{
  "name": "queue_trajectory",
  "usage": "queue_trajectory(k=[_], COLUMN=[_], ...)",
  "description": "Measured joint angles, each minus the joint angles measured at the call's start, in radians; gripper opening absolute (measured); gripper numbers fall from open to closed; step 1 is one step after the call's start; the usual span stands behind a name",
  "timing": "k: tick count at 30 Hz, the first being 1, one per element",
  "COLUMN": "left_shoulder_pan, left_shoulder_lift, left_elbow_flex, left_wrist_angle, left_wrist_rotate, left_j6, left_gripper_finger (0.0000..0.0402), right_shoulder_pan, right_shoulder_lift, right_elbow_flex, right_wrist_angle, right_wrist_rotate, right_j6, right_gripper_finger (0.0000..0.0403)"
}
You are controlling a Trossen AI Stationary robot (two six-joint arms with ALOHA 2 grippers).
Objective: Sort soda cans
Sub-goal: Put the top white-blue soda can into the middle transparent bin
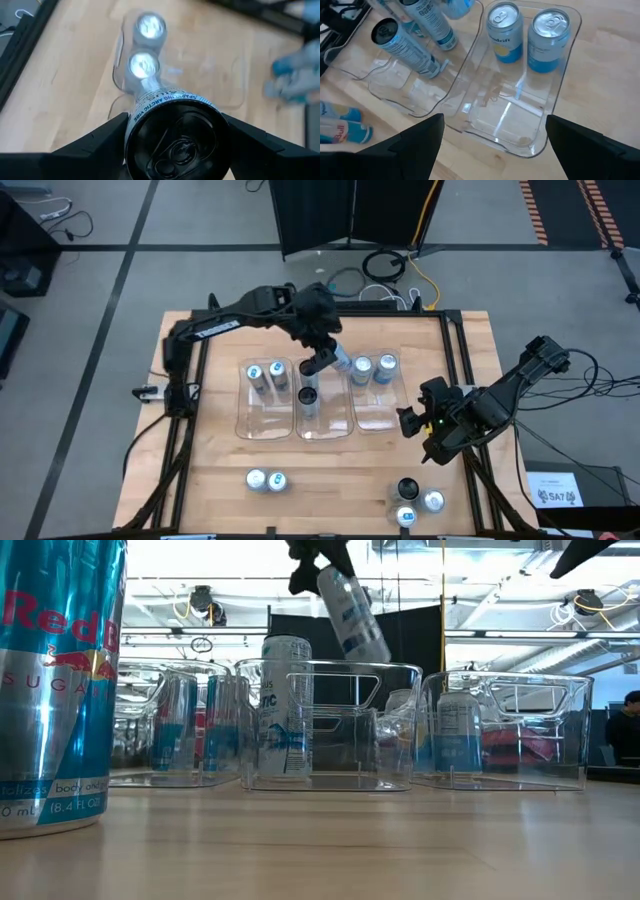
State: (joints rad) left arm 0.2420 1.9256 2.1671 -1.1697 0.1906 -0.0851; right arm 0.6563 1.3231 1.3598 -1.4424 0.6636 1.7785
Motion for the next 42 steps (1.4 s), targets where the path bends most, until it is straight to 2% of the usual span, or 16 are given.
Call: queue_trajectory(k=[4, 9, 17, 29, 42], left_shoulder_pan=[-0.017, -0.033, -0.056, -0.055, -0.039], left_shoulder_lift=[0.079, 0.142, 0.185, 0.291, 0.347], left_elbow_flex=[0.110, 0.173, 0.176, 0.176, 0.149], left_wrist_angle=[-0.101, -0.139, -0.222, -0.183, -0.193], left_wrist_rotate=[-0.059, -0.083, -0.130, -0.140, -0.137], left_j6=[0.102, 0.159, 0.222, 0.224, 0.137], left_gripper_finger=[0.0285, 0.0285, 0.0285, 0.0285, 0.0285], right_shoulder_pan=[0.000, -0.001, -0.002, -0.002, -0.002], right_shoulder_lift=[0.000, 0.000, 0.000, 0.000, 0.000], right_elbow_flex=[0.000, 0.000, 0.000, 0.000, 0.000], right_wrist_angle=[-0.012, -0.026, -0.040, -0.033, -0.028], right_wrist_rotate=[0.002, 0.023, 0.023, 0.021, 0.020], right_j6=[0.039, 0.081, 0.119, 0.148, 0.147], right_gripper_finger=[0.0341, 0.0341, 0.0341, 0.0341, 0.0341])
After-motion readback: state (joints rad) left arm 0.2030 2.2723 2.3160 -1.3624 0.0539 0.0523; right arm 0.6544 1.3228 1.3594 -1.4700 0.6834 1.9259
